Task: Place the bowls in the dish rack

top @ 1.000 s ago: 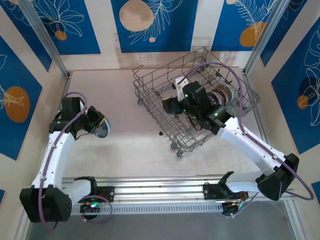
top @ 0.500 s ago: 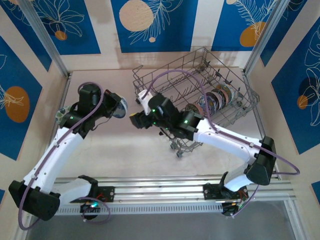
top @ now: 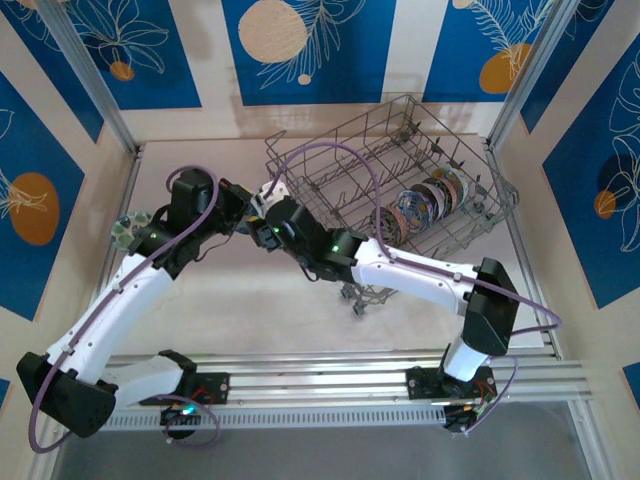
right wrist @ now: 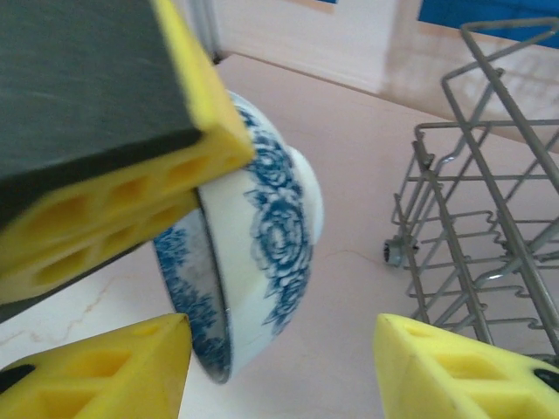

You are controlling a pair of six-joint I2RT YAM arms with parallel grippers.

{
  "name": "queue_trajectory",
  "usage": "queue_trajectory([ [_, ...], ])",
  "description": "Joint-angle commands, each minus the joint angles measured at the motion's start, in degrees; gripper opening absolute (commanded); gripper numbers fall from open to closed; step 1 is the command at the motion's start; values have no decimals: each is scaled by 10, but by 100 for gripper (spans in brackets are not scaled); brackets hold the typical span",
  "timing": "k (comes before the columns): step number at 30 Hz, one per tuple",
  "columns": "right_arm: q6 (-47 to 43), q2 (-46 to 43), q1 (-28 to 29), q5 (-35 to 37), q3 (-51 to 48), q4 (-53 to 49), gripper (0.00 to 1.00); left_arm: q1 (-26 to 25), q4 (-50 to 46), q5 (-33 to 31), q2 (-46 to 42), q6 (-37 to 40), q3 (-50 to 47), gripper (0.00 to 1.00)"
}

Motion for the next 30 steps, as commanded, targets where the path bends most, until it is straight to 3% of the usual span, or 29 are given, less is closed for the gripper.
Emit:
queue_trajectory([
  [1,34,13,1,55,18,36,55,-9,36,-24,-16,-26,26,0],
  [6,50,31,7,117,18,58,50,-16,30,-28,-16,-30,30,0],
  [13,37,45,16,164,16,106,33,-29,29,-34,-11,-33,42,0],
  [23,22,62,12,189,28,129,11,-37,39,-23,-9,-36,39,0],
  [26,11,64,12,187,28,143,4,-38,45,-19,-12,-36,32,7],
  [30,1,57,12,181,21,166,0,-39,50,-19,-19,-35,27,24],
])
